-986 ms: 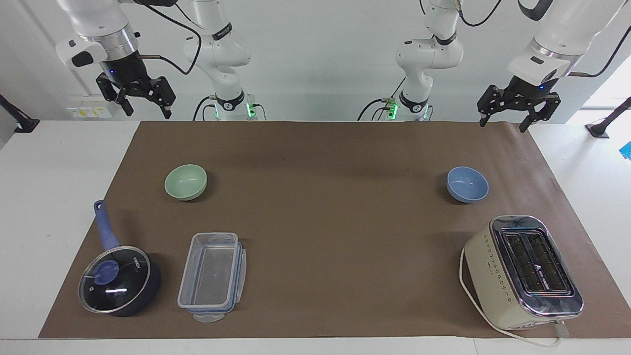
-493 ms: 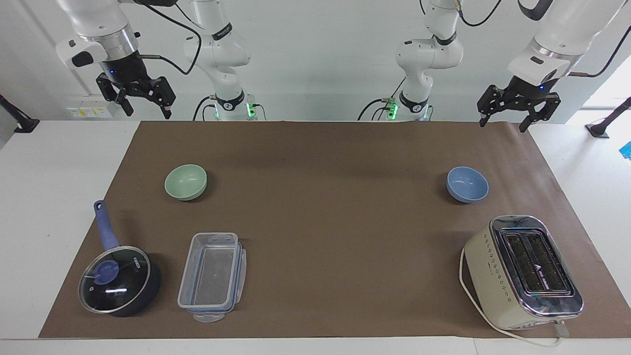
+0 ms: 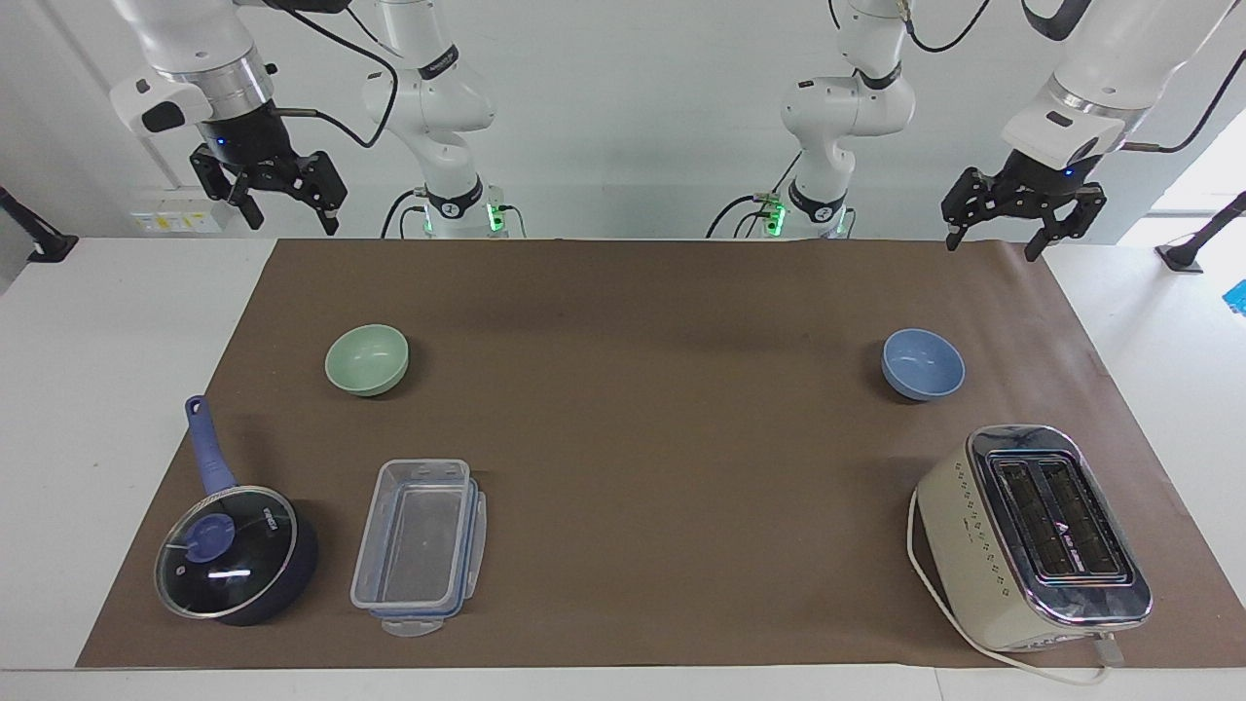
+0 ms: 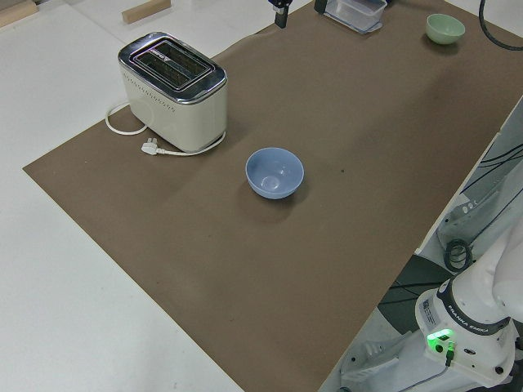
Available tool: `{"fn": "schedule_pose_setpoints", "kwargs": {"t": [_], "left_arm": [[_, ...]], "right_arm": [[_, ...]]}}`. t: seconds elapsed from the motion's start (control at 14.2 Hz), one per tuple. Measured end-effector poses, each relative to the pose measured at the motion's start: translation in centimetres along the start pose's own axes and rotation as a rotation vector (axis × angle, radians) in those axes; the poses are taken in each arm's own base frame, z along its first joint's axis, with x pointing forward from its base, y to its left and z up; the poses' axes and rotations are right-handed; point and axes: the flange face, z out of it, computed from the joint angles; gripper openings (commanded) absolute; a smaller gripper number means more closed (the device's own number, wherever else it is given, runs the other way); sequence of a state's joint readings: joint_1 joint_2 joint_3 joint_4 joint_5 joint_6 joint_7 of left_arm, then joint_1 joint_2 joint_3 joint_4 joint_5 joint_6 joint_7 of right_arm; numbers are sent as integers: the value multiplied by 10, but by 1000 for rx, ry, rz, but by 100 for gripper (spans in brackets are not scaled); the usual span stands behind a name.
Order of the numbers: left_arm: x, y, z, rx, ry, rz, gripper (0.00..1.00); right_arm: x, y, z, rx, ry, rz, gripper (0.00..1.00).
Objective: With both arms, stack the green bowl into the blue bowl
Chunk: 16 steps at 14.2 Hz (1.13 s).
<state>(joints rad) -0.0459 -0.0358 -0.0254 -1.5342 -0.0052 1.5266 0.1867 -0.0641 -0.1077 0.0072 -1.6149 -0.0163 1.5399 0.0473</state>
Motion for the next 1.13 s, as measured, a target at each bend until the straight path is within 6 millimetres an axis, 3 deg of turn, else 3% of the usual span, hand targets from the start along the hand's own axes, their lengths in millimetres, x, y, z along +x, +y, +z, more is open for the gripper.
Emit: {"fn": "schedule_pose_setpoints", "kwargs": {"t": [1.13], "left_arm": [[0,1,0,-1,-4,1,100]], "right_arm": [[0,12,0,8,-1,18,100]]}}
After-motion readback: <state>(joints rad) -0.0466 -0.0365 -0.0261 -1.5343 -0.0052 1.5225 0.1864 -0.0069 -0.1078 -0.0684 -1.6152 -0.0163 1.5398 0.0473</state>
